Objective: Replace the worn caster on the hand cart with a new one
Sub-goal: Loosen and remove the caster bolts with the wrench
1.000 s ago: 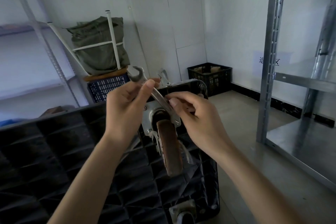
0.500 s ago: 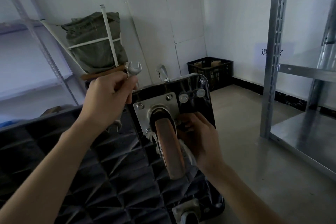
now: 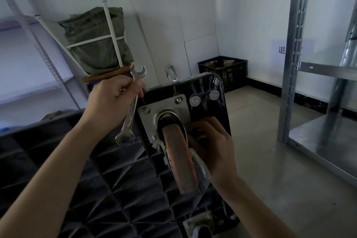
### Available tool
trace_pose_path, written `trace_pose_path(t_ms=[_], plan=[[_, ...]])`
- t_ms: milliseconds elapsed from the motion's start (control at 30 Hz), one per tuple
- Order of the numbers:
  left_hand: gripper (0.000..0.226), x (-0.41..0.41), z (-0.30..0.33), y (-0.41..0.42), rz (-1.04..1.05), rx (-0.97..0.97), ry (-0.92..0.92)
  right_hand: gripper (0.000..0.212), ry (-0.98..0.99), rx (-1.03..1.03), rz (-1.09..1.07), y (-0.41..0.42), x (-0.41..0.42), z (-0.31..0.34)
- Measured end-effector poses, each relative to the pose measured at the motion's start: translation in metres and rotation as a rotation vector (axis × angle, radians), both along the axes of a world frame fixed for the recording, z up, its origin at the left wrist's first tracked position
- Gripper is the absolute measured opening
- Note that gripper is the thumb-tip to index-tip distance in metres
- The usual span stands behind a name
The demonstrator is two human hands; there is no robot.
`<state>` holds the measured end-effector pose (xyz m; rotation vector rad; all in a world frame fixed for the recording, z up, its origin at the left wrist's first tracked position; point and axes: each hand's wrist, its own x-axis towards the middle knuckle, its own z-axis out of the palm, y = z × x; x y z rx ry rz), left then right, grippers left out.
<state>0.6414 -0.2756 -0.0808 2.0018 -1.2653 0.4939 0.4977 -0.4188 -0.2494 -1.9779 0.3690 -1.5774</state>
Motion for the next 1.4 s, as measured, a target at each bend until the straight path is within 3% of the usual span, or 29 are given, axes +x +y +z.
trace_pose_path(t_ms=[100,200,300,433,600,767,900,1067,1267,1400], plan=[[0.037,-0.003,-0.002,0.001,0.000,-0.037,0.024,0.015,0.013,-0.068,0.010,0.000,0.001,-0.001],[0.036,-0.008,-0.005,0.000,0.015,-0.071,0.020,0.024,0.013,-0.035,0.050,0.004,-0.001,0.000],[0.034,-0.009,-0.005,-0.003,0.049,-0.089,0.003,0.019,0.005,-0.018,0.026,0.002,0.000,0.001],[0.034,-0.011,-0.005,-0.003,0.054,-0.090,-0.005,0.034,0.031,-0.038,0.057,0.005,0.000,0.000],[0.034,-0.011,-0.005,-0.003,0.050,-0.086,-0.010,0.018,-0.005,0.012,0.007,0.004,0.002,0.001],[0.035,-0.010,-0.006,-0.002,0.038,-0.092,-0.015,0.035,0.016,0.008,0.048,0.010,0.000,0.001],[0.034,-0.010,-0.006,-0.003,0.038,-0.092,-0.029,0.020,0.002,0.019,0.018,0.006,0.002,0.001],[0.034,-0.011,-0.005,-0.003,0.040,-0.088,-0.035,0.032,0.013,-0.023,0.062,0.008,-0.002,0.002],[0.034,-0.011,-0.005,-0.003,0.030,-0.098,-0.007,0.018,0.007,-0.031,0.038,0.003,0.002,0.000],[0.034,-0.013,-0.004,-0.004,0.033,-0.094,-0.015,0.035,0.022,-0.059,0.069,0.005,0.000,-0.001]])
